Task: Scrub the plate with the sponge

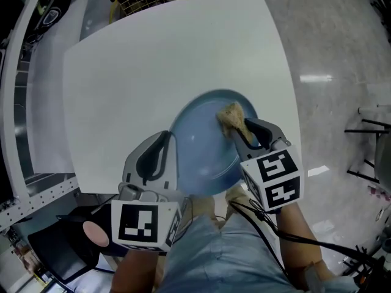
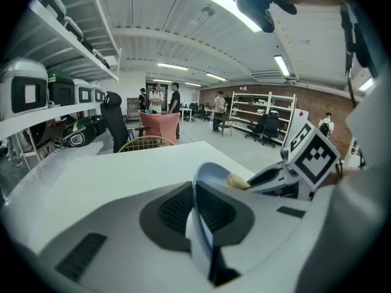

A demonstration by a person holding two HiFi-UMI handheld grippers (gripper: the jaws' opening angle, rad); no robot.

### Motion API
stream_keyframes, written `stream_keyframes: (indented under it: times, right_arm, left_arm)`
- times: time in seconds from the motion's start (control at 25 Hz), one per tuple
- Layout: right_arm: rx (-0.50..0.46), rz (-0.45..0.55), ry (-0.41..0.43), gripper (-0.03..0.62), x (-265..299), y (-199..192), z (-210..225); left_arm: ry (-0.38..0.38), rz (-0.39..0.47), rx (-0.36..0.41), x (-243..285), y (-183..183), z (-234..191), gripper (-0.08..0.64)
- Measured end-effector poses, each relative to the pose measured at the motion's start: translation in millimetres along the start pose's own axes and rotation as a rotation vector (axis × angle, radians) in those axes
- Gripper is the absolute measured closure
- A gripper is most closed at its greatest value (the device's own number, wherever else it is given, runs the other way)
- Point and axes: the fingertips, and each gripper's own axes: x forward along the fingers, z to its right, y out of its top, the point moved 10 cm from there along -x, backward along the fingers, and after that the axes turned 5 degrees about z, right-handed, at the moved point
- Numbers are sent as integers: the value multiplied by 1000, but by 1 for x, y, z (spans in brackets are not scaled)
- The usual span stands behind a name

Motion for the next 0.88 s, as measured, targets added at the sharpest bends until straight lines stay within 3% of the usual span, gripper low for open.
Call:
stream_keyframes:
  times: [0.4,0.64,0.88]
  right_arm:
    - [-56,53,55,485,8,26,-20]
    - [-83,74,92,485,10,33,-35]
    - [-106,84,164,485,9,31,-60]
  left_arm:
    - [0,6,-5,3,1,-3,534]
    - [5,-14,-54,5,3,-3,534]
    - [17,-15,-21,4,-4,-11,534]
